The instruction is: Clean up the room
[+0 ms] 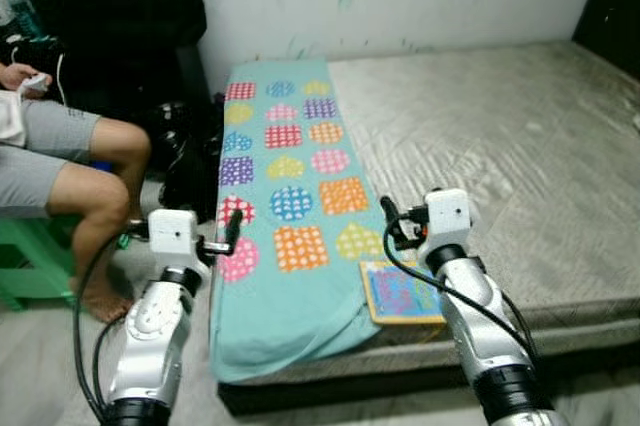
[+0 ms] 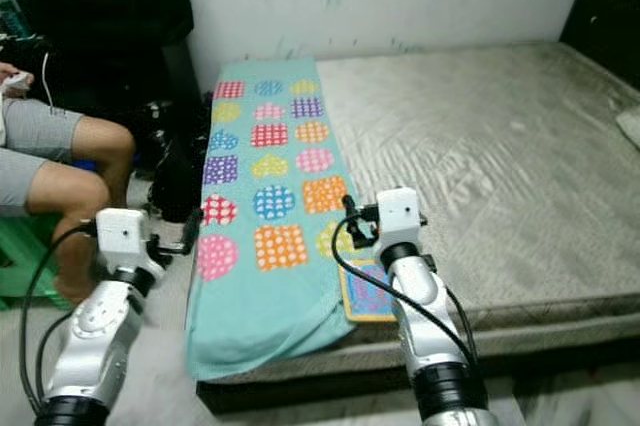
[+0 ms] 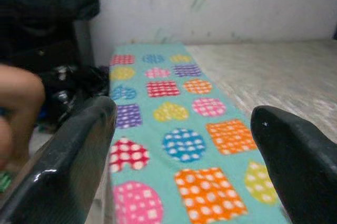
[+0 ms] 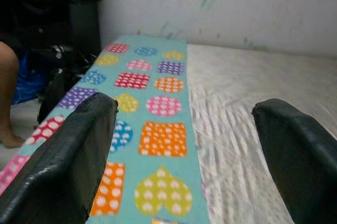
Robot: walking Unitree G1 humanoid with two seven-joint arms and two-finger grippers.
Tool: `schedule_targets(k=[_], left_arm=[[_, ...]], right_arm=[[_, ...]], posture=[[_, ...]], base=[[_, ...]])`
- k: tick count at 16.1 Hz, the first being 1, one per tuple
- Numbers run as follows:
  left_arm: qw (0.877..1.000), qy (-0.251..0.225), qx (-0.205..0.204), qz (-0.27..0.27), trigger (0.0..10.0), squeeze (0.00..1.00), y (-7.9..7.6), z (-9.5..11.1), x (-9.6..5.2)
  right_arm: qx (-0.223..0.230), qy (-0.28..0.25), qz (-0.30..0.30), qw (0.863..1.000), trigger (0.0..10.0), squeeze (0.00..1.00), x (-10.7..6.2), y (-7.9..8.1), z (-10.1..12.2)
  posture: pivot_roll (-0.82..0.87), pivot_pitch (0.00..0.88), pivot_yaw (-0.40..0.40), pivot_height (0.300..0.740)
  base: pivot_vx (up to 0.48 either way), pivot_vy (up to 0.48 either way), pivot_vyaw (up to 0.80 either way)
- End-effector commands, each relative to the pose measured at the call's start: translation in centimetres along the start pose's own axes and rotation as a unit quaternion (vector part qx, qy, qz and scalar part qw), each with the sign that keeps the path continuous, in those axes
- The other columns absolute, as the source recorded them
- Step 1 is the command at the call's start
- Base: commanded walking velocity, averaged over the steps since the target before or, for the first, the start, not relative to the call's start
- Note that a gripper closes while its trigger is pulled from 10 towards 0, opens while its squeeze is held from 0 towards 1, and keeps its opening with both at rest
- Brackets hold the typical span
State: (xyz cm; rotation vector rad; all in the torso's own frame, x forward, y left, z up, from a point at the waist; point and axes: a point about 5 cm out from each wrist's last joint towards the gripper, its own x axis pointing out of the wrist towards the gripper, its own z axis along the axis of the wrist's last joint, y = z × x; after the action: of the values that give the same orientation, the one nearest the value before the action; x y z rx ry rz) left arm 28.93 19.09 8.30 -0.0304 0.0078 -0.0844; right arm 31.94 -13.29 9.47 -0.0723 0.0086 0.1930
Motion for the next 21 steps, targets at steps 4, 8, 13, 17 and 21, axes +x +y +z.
schedule_targets(k=[4, 8, 13, 17, 21], left_arm=[[1.0, 0.002, 0.0, 0.008, 10.0, 0.0, 0.36, 0.02, 0.06], [1.0, 0.003, 0.004, 0.006, 10.0, 0.0, 0.29, -0.03, 0.05], [1.0, 0.002, 0.001, 0.009, 10.0, 0.0, 0.34, 0.02, 0.08], [1.0, 0.002, 0.0, 0.009, 10.0, 0.0, 0.34, 0.06, 0.1], [1.0, -0.007, -0.014, 0.005, 10.0, 0.0, 0.33, 0.19, 0.03]], right_arm=[[-0.002, -0.013, 0.015, 1.0, 10.0, 0.0, 0.39, 0.59, 0.68], [-0.008, -0.012, 0.019, 1.0, 10.0, 0.0, 0.39, 0.69, 0.63], [-0.006, -0.012, 0.017, 1.0, 10.0, 0.0, 0.41, 0.63, 0.65], [-0.007, -0.012, 0.016, 1.0, 10.0, 0.0, 0.42, 0.63, 0.65], [-0.007, -0.01, 0.016, 1.0, 10.0, 0.0, 0.39, 0.64, 0.57]], posture=[[-0.1, 0.006, 0.017, 0.74], [-0.1, 0.004, 0.017, 0.74], [-0.1, 0.012, 0.016, 0.74], [-0.1, 0.014, 0.016, 0.74], [-0.1, 0.014, 0.016, 0.74]], base=[[0.0, 0.0, 0.0], [0.0, -0.12, 0.12], [0.0, -0.48, 0.46], [0.0, -0.409, 0.45], [0.0, -0.068, 0.11]])
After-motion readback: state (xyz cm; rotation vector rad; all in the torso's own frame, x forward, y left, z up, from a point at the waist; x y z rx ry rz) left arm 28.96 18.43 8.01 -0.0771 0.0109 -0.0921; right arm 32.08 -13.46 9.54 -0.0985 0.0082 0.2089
